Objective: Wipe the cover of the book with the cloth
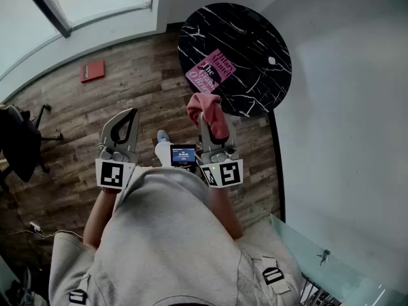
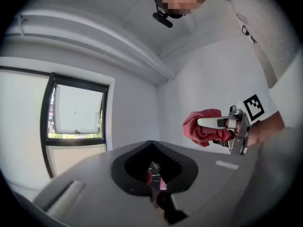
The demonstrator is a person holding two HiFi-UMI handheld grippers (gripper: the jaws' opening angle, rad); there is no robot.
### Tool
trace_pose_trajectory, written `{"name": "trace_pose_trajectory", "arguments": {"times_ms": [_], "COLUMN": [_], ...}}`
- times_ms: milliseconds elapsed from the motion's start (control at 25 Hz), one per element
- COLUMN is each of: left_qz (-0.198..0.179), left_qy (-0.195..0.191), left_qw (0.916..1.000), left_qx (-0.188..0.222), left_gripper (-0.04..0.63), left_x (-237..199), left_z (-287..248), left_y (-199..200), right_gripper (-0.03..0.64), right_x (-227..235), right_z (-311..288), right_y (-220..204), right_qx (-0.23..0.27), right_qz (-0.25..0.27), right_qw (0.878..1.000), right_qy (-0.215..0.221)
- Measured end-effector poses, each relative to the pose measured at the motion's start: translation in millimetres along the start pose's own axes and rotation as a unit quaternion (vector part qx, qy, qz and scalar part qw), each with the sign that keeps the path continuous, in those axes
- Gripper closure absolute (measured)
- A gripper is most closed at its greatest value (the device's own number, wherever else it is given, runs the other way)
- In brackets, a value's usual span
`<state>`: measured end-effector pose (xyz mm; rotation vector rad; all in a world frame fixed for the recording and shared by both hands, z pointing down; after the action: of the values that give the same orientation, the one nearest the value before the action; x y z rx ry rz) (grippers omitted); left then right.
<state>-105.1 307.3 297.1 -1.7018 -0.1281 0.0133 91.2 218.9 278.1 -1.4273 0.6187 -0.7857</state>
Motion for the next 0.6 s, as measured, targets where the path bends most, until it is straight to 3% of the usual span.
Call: {"name": "trace_pose_trajectory", "arguments": {"times_ms": [160,360,600], "left_qz": [-0.008,-0.013,-0.016], "left_qy": [-0.028,-0.054,-0.057], "left_qw": [0.9996,0.9982,0.9973], "left_qx": [-0.003,-0.022,-0.043], "left_gripper": [0.597,0.597,0.597], "left_x": [38.9,69.8,85.2], "left_z": [-45.6,-90.9,-131.9], "left_y": [1.8,-3.9,-20.4], "right_gripper": [0.529,0.514,0.506], "right_x": [64.2,132.8,192.0], "right_z": [16.5,30.6,23.7], "right_y": [-2.4,-21.0,-38.9], "right_qx": [-0.007,-0.009,-0.029], "right_qz": [0.007,-0.029,-0.023], "right_qw": [0.999,0.997,0.998], "right_qy": [-0.033,-0.065,-0.053]}}
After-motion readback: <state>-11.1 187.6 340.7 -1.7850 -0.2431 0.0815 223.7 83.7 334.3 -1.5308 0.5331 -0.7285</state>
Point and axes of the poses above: the fingertips, and each gripper's own axes: z backward along the fingers, x to its right, y out of its top, the point moved 4 cm from there along z, backward along the fingers, and after that the axes turned 1 degree about -x, right-handed, at the moved point
